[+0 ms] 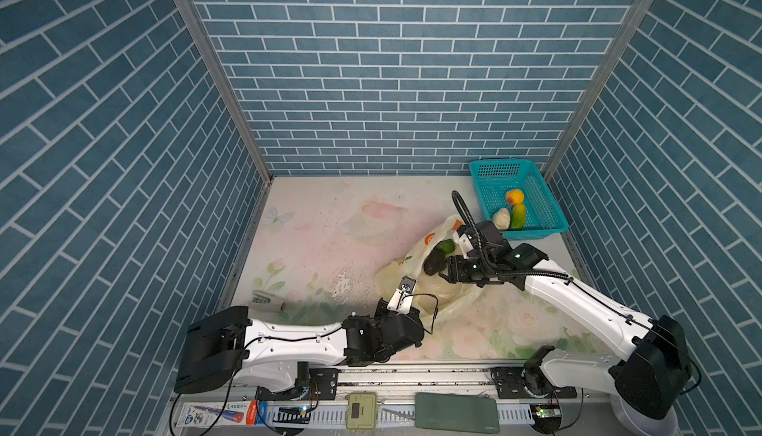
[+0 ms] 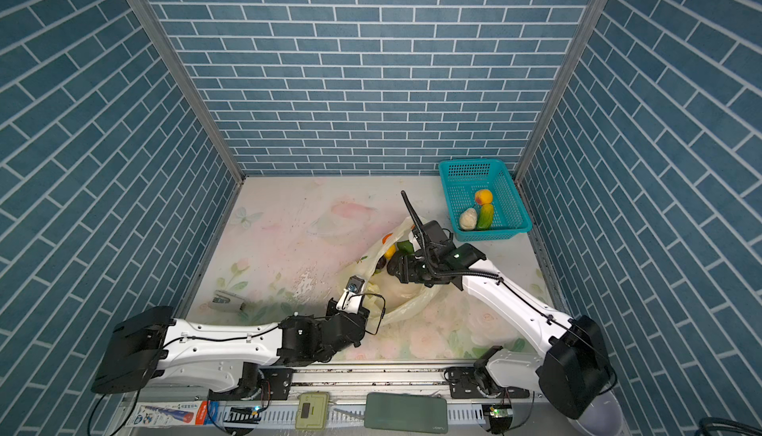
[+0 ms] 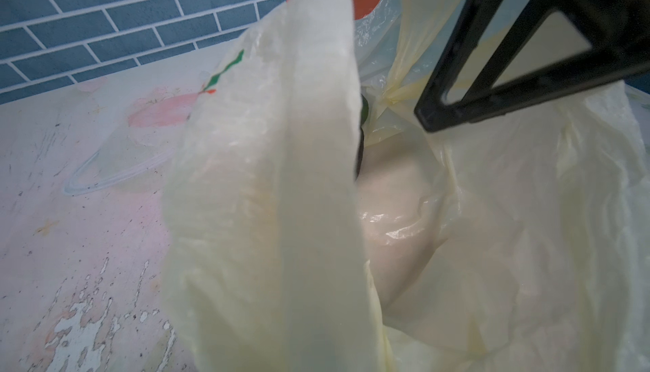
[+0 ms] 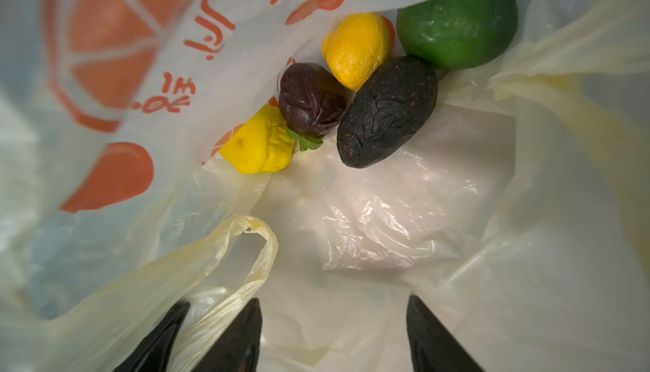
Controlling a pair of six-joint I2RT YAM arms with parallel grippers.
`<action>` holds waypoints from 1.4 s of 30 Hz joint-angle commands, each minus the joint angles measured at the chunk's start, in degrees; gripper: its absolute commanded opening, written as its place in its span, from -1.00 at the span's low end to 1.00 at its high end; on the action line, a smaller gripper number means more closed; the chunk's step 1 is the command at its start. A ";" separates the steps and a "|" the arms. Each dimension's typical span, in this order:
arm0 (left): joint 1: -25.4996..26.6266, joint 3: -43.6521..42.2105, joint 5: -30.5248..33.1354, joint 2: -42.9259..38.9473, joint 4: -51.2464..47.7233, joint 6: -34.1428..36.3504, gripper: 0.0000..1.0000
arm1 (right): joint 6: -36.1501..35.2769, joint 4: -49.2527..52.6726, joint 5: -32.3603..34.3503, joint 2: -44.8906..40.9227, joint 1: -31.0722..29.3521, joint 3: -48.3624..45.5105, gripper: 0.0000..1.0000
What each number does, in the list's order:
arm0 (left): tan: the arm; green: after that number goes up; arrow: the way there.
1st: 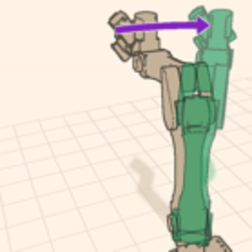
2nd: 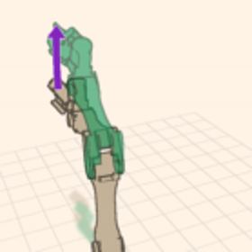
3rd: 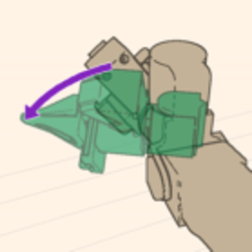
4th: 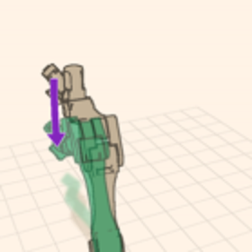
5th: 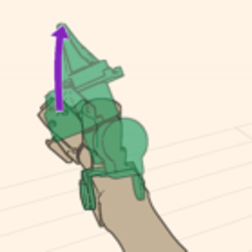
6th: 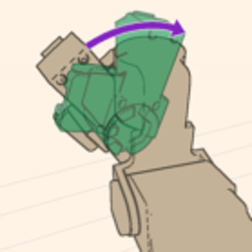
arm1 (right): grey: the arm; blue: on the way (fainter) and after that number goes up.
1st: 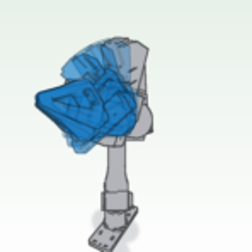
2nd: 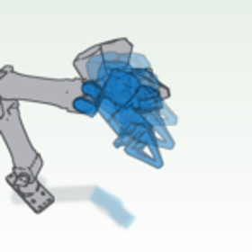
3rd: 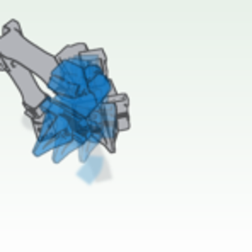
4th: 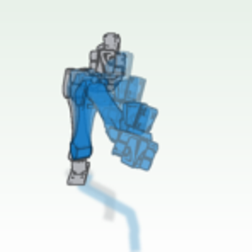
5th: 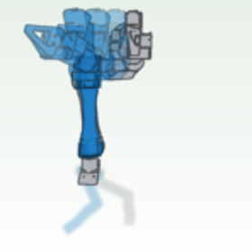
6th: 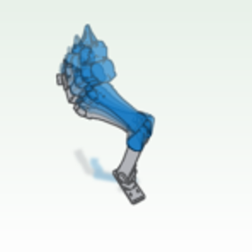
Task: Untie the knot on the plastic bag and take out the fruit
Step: 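Reach the right gripper back into the bag toward the dark avocado, then grasp the dark avocado inside the bag with the right gripper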
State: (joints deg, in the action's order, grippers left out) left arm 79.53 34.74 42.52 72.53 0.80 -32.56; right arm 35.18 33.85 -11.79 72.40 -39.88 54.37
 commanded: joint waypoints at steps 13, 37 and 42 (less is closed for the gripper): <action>-0.93 -0.59 1.34 -0.51 4.01 0.88 -1.00 | 5.69 -15.51 2.69 12.27 -1.11 -4.90 0.22; -0.95 -1.66 -1.13 -0.52 4.55 1.35 -1.00 | 15.53 -27.85 13.67 26.43 -0.08 1.18 0.39; -0.95 -1.95 -1.23 -0.42 4.60 1.39 -1.00 | 15.01 -30.18 13.42 27.79 0.10 0.75 0.13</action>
State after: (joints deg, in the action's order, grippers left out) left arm 78.87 33.82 41.08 72.23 5.06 -31.51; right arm 48.38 5.37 0.23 99.22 -40.07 53.52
